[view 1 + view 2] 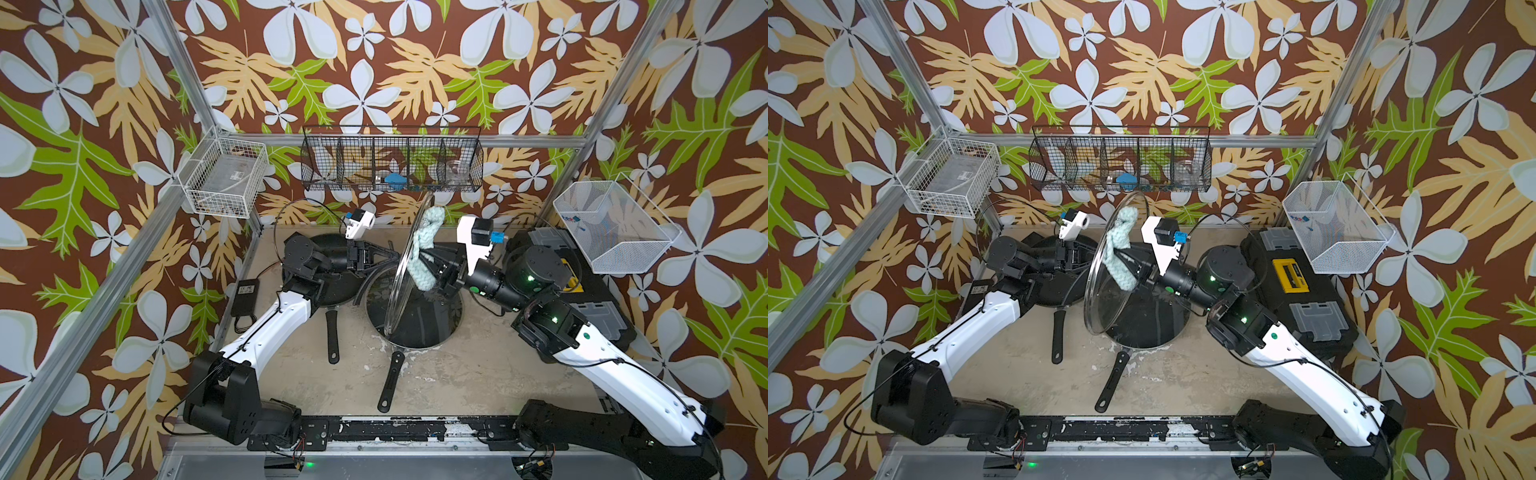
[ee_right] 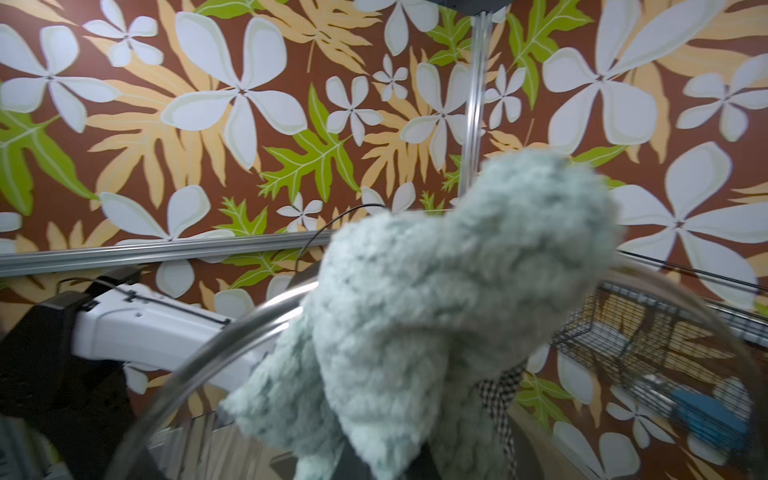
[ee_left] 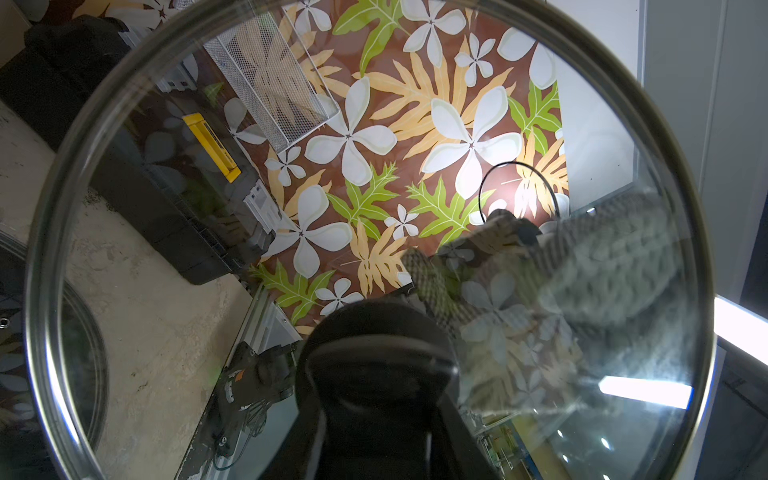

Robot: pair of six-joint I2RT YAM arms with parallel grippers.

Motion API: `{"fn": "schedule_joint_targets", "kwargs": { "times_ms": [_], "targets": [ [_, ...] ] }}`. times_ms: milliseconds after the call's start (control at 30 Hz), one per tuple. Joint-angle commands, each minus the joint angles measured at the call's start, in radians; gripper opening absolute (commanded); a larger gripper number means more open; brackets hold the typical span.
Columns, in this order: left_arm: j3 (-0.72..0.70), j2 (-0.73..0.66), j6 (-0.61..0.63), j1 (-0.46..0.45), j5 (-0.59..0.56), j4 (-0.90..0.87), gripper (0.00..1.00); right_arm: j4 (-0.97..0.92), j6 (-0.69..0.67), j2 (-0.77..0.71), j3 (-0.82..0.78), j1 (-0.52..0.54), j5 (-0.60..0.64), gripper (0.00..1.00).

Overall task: Wipe the pot lid with a cloth
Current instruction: Wipe the pot lid.

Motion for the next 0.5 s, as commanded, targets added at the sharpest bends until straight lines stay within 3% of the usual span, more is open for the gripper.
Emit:
{"fn": "schedule_joint_targets", "kwargs": {
  "times_ms": [0,200,467],
  "targets": [
    [0.005,-0.021,0.0,-0.004,-0.023,0.095,0.0,-0.017,0.033,0.051,0.054,-0.062,0.035,0.0],
    [0.002,-0.045,-0.001,-0.007,-0.02,0.096,0.0,-0.085,0.091,0.17,0.142,-0.197,0.03,0.0],
    [0.014,-0.066,-0.035,-0.007,-0.039,0.161,0.0,-0.118,0.105,0.205,0.082,-0.22,0.003,0.0]
  ]
}}
